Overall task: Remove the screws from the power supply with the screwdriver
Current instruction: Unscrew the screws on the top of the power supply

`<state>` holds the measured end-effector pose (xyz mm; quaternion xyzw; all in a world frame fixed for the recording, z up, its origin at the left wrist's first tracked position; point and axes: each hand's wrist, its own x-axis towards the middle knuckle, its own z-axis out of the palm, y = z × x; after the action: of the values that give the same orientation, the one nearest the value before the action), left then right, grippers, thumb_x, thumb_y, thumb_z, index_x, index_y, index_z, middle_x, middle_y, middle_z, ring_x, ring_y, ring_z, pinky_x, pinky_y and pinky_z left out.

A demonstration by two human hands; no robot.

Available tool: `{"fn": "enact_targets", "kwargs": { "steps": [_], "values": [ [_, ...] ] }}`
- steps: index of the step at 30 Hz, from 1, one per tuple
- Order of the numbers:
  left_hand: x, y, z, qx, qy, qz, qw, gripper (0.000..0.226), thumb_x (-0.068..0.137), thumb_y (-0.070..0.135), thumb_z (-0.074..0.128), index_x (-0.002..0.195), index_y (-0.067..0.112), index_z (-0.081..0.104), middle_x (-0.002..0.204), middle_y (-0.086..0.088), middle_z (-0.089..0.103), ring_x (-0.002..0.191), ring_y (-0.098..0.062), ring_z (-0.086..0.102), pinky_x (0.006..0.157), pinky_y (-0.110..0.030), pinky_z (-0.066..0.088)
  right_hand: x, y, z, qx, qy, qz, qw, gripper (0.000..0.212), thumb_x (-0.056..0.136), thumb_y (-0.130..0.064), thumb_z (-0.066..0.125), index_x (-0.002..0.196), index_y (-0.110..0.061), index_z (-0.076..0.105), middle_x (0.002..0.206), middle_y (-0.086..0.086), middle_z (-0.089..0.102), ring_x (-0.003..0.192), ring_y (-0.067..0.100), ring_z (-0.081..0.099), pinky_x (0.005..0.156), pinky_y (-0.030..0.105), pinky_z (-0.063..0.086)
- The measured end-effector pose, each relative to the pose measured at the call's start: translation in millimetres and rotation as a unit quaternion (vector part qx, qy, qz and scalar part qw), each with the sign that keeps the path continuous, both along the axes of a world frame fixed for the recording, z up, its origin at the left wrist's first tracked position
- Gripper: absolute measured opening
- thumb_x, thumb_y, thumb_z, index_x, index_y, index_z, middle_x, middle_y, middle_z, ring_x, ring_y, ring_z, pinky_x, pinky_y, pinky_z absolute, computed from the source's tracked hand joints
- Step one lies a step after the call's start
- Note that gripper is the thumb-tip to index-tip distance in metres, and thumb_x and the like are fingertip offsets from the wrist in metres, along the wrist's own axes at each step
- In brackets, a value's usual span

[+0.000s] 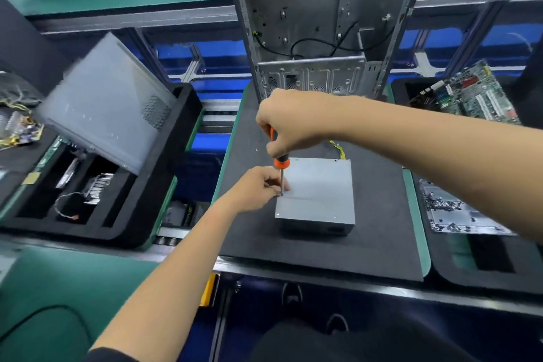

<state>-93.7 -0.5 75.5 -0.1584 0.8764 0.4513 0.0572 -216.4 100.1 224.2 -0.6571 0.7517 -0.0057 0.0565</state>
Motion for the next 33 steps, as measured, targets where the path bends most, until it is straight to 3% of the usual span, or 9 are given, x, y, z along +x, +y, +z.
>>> {"fn": "enact_targets", "kwargs": {
  "steps": [5,10,16,20,23,26,29,33],
  "values": [
    [27.6,7.0,-3.8,0.02,0.018,0.024,0.999,0.016,0.077,0.005,0.073,0.076,0.019,0.065,0.092,0.011,0.067,0.086,-0.006,0.066,0.081,-0.015,0.05,11.4,9.1,-4.7,-0.019,-0.001,0.024,1.0,0.028,0.072,-0.03,0.066,0.073,-0.002,0.064,0.075,0.016,0.068,0.083,0.035,0.065,0.048,0.025,0.031],
    [31.5,13.8,-4.9,-0.029,0.04,0.029,0.998,0.029,0.077,0.008,0.075,0.066,0.032,0.062,0.084,0.014,0.066,0.079,0.0,0.063,0.075,-0.01,0.045,20.0,12.8,-3.7,-0.029,-0.004,0.018,0.999,0.028,0.071,-0.03,0.066,0.071,-0.003,0.063,0.072,0.015,0.067,0.06,0.026,0.051,0.046,0.025,0.031],
    [36.9,12.1,-5.3,-0.051,0.038,-0.013,0.998,0.031,0.082,0.003,0.069,0.069,0.031,0.063,0.085,0.012,0.062,0.081,-0.002,0.062,0.084,-0.021,0.051,25.4,10.3,-6.0,-0.026,-0.025,0.011,0.999,0.025,0.069,-0.03,0.066,0.062,-0.01,0.054,0.06,0.008,0.059,0.056,0.024,0.05,0.046,0.025,0.035],
    [38.3,11.7,-4.8,-0.051,0.052,-0.018,0.997,0.038,0.082,0.001,0.068,0.067,0.035,0.061,0.084,0.016,0.059,0.082,0.0,0.06,0.08,-0.011,0.046,26.2,9.2,-6.3,-0.028,-0.027,0.0,0.999,0.026,0.069,-0.029,0.065,0.062,-0.007,0.055,0.057,0.008,0.054,0.053,0.023,0.044,0.045,0.024,0.031],
    [38.1,9.5,-5.9,-0.045,0.061,-0.036,0.996,0.029,0.083,-0.002,0.066,0.071,0.025,0.067,0.084,0.017,0.059,0.084,0.003,0.059,0.078,-0.005,0.042,27.1,8.4,-5.1,-0.023,-0.025,0.001,0.999,0.026,0.07,-0.029,0.064,0.063,-0.005,0.057,0.055,0.006,0.051,0.053,0.021,0.041,0.044,0.023,0.025],
    [37.6,8.8,-5.6,-0.037,0.066,-0.046,0.996,0.017,0.083,-0.005,0.065,0.076,0.009,0.071,0.085,0.016,0.06,0.085,0.005,0.059,0.078,-0.004,0.042,27.5,7.4,-4.0,-0.022,-0.018,0.002,1.0,0.026,0.07,-0.029,0.064,0.065,-0.004,0.06,0.06,0.011,0.061,0.051,0.02,0.042,0.042,0.022,0.023],
    [36.1,7.2,-5.4,-0.033,0.062,-0.047,0.996,0.018,0.083,-0.003,0.066,0.076,0.012,0.071,0.085,0.014,0.061,0.084,0.003,0.061,0.079,-0.008,0.046,28.4,7.8,-3.3,-0.016,-0.015,-0.001,1.0,0.027,0.071,-0.03,0.063,0.066,-0.003,0.062,0.059,0.008,0.062,0.048,0.018,0.041,0.041,0.021,0.023],
    [35.2,4.8,-6.1,-0.009,0.056,-0.04,0.998,0.017,0.081,-0.006,0.067,0.077,0.009,0.071,0.084,0.006,0.064,0.081,0.002,0.063,0.076,-0.01,0.049,30.0,9.9,-2.6,-0.02,-0.004,-0.003,1.0,0.031,0.071,-0.031,0.063,0.069,-0.001,0.062,0.057,0.006,0.047,0.046,0.015,0.03,0.042,0.022,0.018]
  ]
}}
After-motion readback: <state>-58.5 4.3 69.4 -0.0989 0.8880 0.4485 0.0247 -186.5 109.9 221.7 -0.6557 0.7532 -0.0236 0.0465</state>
